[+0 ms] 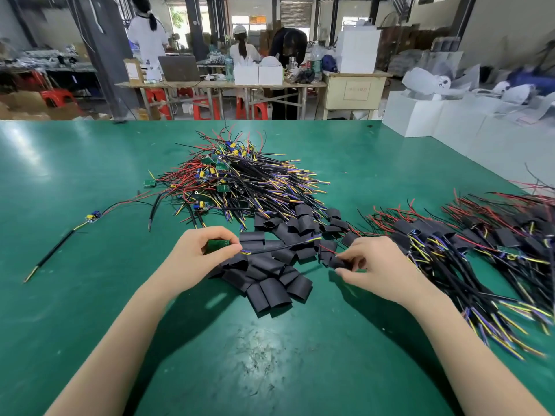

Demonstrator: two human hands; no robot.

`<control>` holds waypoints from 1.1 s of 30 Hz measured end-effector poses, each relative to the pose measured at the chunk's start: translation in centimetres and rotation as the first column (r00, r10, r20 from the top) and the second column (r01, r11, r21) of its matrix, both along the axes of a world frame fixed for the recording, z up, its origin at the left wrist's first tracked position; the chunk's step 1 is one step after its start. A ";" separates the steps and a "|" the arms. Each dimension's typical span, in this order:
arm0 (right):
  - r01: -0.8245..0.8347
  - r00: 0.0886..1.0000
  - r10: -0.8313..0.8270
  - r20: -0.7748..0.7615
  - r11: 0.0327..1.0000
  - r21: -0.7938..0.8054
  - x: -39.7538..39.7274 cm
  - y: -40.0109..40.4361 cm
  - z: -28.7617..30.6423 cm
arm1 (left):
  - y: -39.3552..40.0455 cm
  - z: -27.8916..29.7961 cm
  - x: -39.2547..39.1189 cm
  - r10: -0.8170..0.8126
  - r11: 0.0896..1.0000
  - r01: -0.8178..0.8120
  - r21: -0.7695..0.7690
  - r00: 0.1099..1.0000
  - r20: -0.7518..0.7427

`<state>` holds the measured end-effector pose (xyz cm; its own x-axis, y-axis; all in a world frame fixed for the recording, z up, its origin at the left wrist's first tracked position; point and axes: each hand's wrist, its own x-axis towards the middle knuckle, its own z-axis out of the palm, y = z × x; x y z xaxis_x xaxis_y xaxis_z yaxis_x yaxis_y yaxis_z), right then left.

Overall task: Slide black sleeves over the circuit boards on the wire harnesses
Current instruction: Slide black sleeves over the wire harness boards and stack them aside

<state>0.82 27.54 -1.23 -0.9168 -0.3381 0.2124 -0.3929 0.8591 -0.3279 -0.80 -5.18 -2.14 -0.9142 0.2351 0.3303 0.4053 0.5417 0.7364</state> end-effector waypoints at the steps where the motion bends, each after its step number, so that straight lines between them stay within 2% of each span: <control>1: 0.012 1.000 -0.013 -0.025 0.999 -0.040 0.0 0.0 0.1 | 0.0 0.0 0.0 -0.016 1.000 0.016 0.012 1.000 0.007; 4: 0.018 0.995 -0.030 -0.093 0.993 -0.120 0.2 -0.1 0.3 | 0.0 0.2 0.2 -0.053 0.998 0.051 0.048 0.998 0.043; 10: -0.016 0.987 -0.011 -0.157 0.985 -0.174 0.2 -0.2 0.2 | 0.2 0.5 0.5 -0.101 0.993 0.095 0.074 0.992 0.082; 17: -0.097 0.982 0.071 -0.176 0.985 -0.141 0.3 -0.2 0.3 | 0.2 0.2 0.4 -0.100 0.993 0.092 0.070 0.988 0.114; 21: -0.111 0.966 0.110 -0.235 0.994 0.008 0.5 -0.9 0.2 | 0.4 0.2 0.5 -0.112 0.993 0.108 0.049 0.990 0.087; 26: -0.037 0.952 0.087 -0.294 0.984 0.173 0.5 -1.1 0.2 | 1.4 0.2 1.1 -0.169 0.985 0.170 -0.027 0.985 0.031; 33: -0.007 0.972 0.078 -0.220 0.952 0.307 0.5 -1.4 0.0 | 2.8 0.5 1.9 -0.166 0.982 0.150 -0.118 0.975 -0.150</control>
